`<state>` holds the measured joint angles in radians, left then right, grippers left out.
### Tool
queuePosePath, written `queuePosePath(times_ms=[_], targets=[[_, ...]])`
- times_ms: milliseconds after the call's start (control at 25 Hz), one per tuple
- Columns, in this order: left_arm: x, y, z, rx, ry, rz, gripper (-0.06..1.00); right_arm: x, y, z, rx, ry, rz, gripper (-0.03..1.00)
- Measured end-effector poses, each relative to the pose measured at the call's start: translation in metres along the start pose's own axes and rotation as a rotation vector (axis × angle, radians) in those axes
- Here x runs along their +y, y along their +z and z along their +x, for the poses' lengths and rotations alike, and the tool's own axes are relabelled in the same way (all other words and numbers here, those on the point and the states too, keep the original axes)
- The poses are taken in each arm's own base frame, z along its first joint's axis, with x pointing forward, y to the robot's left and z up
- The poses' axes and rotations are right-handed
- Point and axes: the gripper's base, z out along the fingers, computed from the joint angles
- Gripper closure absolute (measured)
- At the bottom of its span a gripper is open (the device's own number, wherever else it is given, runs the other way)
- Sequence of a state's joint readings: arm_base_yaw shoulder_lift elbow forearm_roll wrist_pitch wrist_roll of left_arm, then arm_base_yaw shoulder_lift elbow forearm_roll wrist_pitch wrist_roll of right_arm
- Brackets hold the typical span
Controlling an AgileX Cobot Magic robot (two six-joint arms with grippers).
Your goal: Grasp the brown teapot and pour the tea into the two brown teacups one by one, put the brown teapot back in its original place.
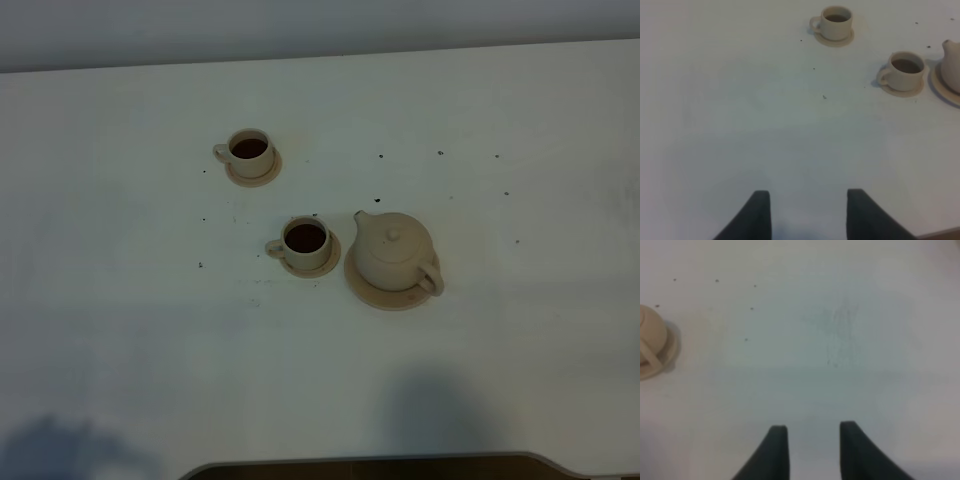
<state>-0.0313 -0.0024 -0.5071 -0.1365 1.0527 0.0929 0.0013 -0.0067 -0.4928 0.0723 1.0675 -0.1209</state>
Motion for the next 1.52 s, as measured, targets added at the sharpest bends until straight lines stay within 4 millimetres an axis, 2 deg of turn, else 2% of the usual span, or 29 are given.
queuePosePath(times_ms=[280,1520], targets=[[0.0,0.0,0.0,0.0,0.001,0.0,0.59,0.0,0.0,0.0,0.0,0.0,0.0,0.75],[0.0,0.0,0.0,0.0,0.001,0.0,0.59,0.0001,0.0,0.0,0.0,0.002,-0.001,0.75]])
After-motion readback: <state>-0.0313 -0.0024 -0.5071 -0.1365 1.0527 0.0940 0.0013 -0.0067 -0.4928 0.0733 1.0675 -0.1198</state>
